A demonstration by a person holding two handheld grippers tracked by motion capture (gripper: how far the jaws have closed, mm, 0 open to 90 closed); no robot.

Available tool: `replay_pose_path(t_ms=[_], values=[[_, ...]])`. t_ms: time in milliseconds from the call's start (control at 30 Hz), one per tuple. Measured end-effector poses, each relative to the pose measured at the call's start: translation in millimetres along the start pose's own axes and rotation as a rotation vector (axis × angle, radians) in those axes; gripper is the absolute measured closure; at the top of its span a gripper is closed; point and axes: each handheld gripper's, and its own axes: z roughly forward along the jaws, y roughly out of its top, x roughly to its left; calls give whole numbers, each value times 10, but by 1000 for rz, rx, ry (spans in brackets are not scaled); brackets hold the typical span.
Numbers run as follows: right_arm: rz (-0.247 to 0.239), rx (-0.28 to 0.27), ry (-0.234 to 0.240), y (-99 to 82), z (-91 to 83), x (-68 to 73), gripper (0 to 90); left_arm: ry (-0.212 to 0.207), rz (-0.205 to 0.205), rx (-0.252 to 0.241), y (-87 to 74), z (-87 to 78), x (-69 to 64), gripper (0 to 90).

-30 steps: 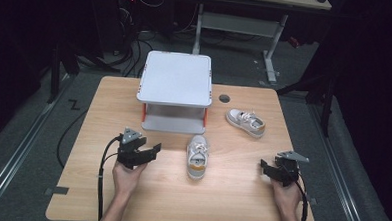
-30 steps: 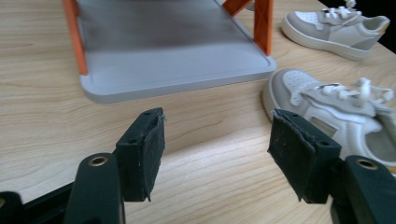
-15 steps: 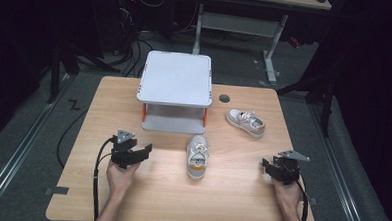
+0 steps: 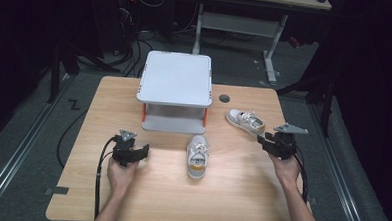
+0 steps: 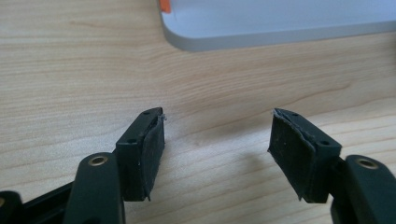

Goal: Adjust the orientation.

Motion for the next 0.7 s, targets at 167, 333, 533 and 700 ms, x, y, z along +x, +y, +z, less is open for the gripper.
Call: replay_pose_path(t_ms=[167, 333, 533, 700], values=[[-34, 74, -10, 233, 210, 30, 568, 17, 21, -25, -37, 4, -7, 357], [-84, 131, -60, 366, 398, 52, 545, 46, 72, -14, -31, 22, -76, 349], [-83, 184, -65, 503, 638, 60, 542, 46, 68, -14, -30, 24, -77, 347], [-95, 254, -94, 553, 838, 64, 562, 48, 67, -15, -30, 25, -79, 347]])
